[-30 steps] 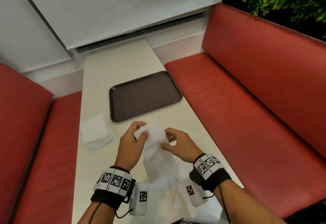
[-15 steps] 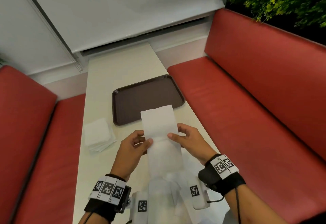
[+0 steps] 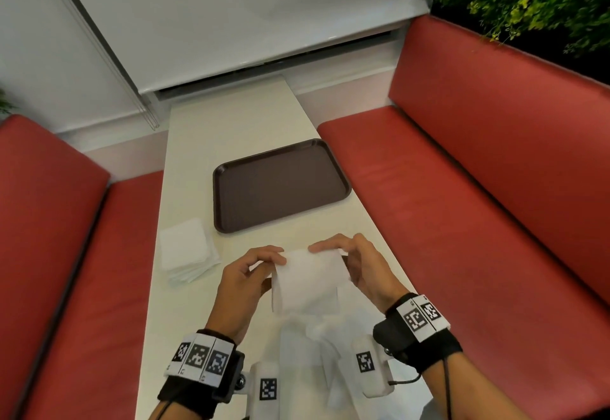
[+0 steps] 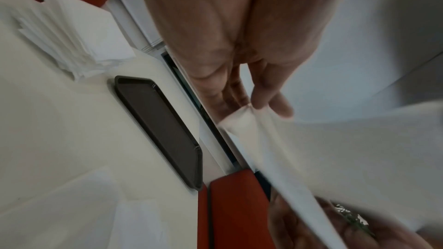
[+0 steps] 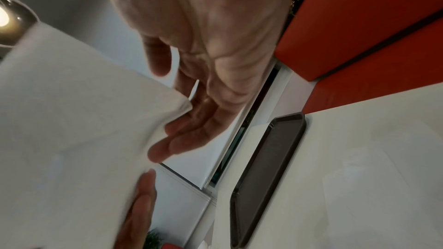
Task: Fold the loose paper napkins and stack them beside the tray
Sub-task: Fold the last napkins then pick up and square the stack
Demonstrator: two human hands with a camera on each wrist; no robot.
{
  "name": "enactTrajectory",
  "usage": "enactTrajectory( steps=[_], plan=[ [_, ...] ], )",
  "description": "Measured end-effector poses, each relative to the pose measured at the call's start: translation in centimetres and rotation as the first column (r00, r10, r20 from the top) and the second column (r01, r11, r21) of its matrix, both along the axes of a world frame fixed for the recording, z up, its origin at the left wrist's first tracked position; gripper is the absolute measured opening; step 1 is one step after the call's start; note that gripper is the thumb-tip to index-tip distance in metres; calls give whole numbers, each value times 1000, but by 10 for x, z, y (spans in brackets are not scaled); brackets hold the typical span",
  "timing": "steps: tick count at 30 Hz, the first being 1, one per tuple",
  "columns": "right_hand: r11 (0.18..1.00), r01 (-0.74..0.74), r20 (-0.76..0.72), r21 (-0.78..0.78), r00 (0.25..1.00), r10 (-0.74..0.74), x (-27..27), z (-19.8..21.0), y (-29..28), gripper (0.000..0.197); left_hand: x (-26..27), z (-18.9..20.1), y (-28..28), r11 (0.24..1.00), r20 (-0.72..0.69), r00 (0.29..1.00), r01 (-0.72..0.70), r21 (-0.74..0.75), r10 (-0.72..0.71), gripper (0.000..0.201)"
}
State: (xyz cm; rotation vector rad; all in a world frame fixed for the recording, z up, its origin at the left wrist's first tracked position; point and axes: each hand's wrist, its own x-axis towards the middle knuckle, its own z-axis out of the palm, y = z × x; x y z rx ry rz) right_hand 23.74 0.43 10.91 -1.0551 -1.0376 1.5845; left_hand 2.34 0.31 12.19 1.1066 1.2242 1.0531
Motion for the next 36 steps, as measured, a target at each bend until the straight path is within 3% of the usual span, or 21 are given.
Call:
enactTrajectory(
  steps=[4, 6, 9, 14, 21, 26, 29, 31, 33, 36],
  plan=[
    [977, 108, 246, 183, 957, -152, -6, -1, 4, 11, -1, 1, 0, 987, 143, 986, -67, -146, 88, 17],
    [960, 98, 301, 262, 937, -177, -12, -6, 7, 16, -4, 0, -1, 981, 110, 992, -33, -191, 55, 23],
    [969, 119, 226, 216, 960, -168, -25, -5, 11, 26, -8, 0, -3, 977, 68, 996, 62, -204, -49, 24],
    [978, 42, 258, 202, 962, -95, -55, -6, 20, 32, -27, -2, 3, 972, 54, 995, 95, -213, -86, 23],
    [989, 14, 273, 148, 960, -54, -109, -9, 42, 39, -85, -16, 24, 981, -84, 996, 7, -192, -23, 9],
    [984, 148, 329, 99, 928, -173, -133, -32, 62, 46, -168, -31, 77, 981, -310, 943, -163, -107, 123, 17],
    [964, 257, 458, 72, 850, -261, -117, -53, 66, 43, -211, -35, 119, 971, -346, 918, -229, -68, 192, 14],
    [945, 318, 578, 78, 758, -303, -98, -71, 66, 42, -228, -38, 139, 970, -398, 894, -241, -41, 206, 13],
    [931, 352, 732, 95, 609, -305, -76, -91, 66, 43, -239, -45, 152, 964, -498, 839, -266, -25, 219, 15],
    [910, 411, 923, 48, 330, -197, -41, -124, 64, 47, -248, -57, 160, 956, -695, 688, -293, -6, 207, 18]
  ],
)
